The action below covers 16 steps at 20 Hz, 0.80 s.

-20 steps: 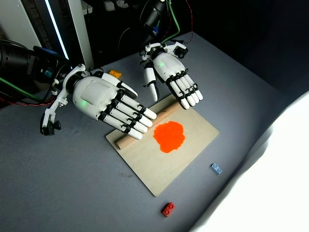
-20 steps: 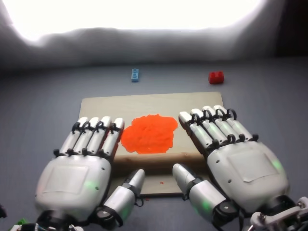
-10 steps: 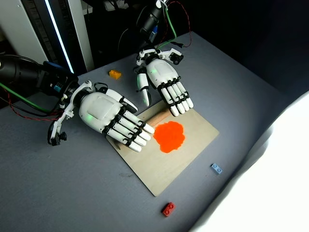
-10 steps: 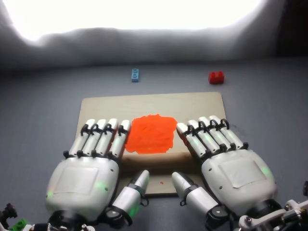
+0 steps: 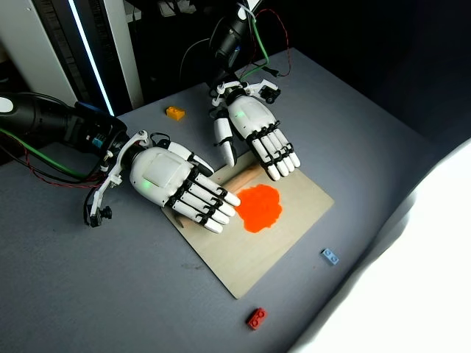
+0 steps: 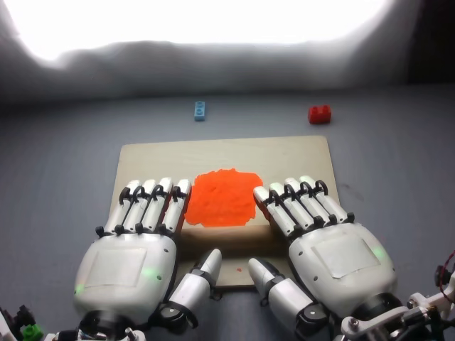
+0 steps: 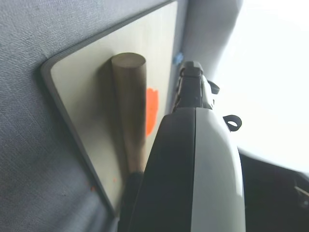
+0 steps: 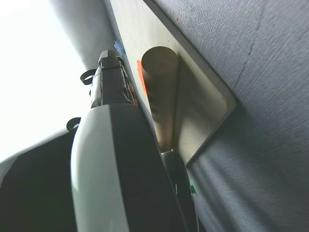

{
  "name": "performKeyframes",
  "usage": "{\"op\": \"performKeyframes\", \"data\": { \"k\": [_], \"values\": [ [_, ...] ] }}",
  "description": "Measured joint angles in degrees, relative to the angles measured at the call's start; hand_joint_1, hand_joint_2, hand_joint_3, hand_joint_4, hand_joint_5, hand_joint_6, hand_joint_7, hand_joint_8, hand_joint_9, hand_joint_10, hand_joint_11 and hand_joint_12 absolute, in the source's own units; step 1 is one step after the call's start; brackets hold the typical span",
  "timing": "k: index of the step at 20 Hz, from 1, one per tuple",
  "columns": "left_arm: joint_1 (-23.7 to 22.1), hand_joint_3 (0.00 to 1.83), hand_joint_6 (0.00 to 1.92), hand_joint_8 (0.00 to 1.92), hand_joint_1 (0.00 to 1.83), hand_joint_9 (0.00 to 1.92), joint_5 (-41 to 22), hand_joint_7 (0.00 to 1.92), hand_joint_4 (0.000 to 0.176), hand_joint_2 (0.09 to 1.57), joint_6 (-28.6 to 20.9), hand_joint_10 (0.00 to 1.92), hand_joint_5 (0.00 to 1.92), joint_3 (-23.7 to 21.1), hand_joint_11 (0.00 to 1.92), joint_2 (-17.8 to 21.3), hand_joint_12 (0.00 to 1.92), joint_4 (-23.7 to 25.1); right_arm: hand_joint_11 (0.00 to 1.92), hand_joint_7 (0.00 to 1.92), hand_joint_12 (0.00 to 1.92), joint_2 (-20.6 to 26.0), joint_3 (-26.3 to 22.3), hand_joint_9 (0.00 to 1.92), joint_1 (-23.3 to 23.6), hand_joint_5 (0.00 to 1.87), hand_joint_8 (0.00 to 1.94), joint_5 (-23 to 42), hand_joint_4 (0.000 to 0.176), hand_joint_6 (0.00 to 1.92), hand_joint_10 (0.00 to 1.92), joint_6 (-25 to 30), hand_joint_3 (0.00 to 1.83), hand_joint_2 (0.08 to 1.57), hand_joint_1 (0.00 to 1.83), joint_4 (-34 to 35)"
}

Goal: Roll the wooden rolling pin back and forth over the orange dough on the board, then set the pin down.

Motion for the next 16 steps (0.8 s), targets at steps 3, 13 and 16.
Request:
{"op": "performKeyframes", "data": {
  "k": [3,13,16],
  "values": [
    [0.0,0.02,0.0,0.0,0.0,0.0,-0.02,0.0,0.0,1.43,-0.07,0.0,0.0,0.5,0.0,-0.66,0.0,-0.17,0.0,0.04,0.0,-0.55,1.2,0.01,0.42,0.06,0.01,-0.7,0.0,0.01,0.0,-0.07,0.01,1.46,0.0,0.07],
    [0.11,0.02,0.0,0.0,0.0,0.0,0.37,0.0,0.0,1.43,-0.63,0.0,0.0,2.16,0.0,-1.29,0.0,-0.13,0.0,0.0,0.0,-1.03,2.73,0.0,1.46,0.01,0.0,-1.53,0.0,0.0,0.0,0.0,0.01,1.47,0.0,-0.11],
    [0.55,0.02,0.0,0.0,0.0,0.0,0.57,0.0,0.0,1.44,-1.09,0.0,0.0,2.47,0.0,-1.77,0.0,0.02,0.0,0.0,0.0,-1.14,3.1,0.0,1.46,0.02,0.0,-1.75,0.0,0.01,0.0,0.02,0.01,1.47,0.0,-0.07]
  ]
}}
